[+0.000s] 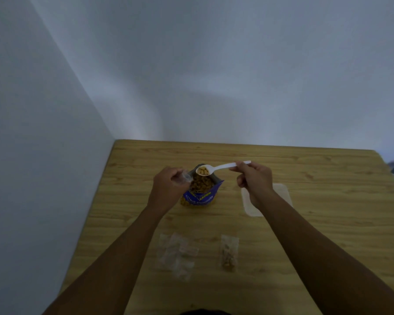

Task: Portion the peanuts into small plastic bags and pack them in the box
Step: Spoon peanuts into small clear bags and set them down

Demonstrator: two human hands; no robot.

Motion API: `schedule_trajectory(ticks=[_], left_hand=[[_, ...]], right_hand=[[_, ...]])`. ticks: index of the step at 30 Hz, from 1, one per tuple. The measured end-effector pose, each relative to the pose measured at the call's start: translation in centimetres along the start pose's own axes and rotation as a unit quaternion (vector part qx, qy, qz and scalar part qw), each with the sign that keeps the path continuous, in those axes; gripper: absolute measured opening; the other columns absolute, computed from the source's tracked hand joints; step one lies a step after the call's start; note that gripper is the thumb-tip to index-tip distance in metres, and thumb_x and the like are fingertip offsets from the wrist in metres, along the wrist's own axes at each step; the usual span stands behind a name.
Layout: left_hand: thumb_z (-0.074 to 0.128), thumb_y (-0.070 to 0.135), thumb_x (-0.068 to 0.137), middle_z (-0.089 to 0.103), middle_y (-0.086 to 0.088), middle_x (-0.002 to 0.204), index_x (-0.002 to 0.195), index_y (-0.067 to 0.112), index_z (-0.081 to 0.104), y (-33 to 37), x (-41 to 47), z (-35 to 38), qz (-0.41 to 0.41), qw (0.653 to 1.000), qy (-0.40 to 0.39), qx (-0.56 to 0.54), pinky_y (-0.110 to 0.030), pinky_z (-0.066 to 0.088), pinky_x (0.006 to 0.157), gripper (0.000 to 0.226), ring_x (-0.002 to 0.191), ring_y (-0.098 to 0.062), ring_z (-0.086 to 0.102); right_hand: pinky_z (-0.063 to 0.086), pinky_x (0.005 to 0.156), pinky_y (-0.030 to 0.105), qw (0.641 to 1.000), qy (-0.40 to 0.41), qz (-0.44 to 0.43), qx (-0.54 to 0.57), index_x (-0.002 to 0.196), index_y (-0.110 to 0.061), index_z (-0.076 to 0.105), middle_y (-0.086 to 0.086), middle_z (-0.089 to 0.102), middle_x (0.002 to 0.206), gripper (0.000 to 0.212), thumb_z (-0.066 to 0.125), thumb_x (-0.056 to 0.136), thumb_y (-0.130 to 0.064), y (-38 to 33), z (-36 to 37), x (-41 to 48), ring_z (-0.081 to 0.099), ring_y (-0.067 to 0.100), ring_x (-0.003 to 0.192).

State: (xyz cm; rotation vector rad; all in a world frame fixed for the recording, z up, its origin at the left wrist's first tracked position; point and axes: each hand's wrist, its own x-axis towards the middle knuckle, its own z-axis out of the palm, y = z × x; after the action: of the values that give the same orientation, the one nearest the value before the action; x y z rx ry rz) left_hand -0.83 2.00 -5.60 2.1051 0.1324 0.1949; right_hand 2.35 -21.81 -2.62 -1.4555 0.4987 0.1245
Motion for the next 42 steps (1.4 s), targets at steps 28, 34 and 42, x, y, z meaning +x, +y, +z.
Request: schedule_trajectory(ticks=[28, 34, 42], left_hand=[[0.063, 0.030, 0.092, 0.055, -0.003, 0.065, 0.079, 0.011, 0.066, -0.2, 0.1, 0.1, -0.015, 1.000, -0.003, -0.005, -0.018, 0.036, 0.051, 0.023, 0.057, -0.003, 0.043], [0.070, 0.015, 0.087, 0.051, 0.014, 0.066, 0.075, 0.025, 0.064, -1.5, -1.0, -0.9, 0.017, 0.999, -0.021, 0.039, -0.005, 0.033, 0.054, 0.016, 0.062, 0.008, 0.050], [0.071, 0.015, 0.082, 0.062, -0.004, 0.070, 0.077, 0.006, 0.068, -2.7, -0.8, -0.9, 0.030, 0.995, -0.046, 0.086, -0.031, 0.045, 0.054, 0.010, 0.063, -0.019, 0.057]], right_hand=[[0.049, 0.043, 0.030, 0.919, -0.076, -0.333, -0.198, 0.095, -0.010, 0.076, 0.006, 0.070, 0.066, 0.013, 0.067, 0.096, -0.019, -3.0, 1.4, 0.5, 0.059, 0.023, 0.045], [0.042, 0.056, 0.012, 0.838, -0.105, -0.359, -0.398, 0.094, -0.019, 0.078, -0.008, 0.075, 0.080, 0.012, 0.066, 0.095, -0.022, 1.5, 1.5, 0.7, 0.058, -0.005, 0.056], [0.042, 0.055, 0.017, 0.867, -0.039, -0.318, -0.382, 0.085, -0.011, 0.079, 0.001, 0.071, 0.068, 0.014, 0.068, 0.093, -0.016, 3.9, 2.1, 0.2, 0.058, 0.005, 0.054]])
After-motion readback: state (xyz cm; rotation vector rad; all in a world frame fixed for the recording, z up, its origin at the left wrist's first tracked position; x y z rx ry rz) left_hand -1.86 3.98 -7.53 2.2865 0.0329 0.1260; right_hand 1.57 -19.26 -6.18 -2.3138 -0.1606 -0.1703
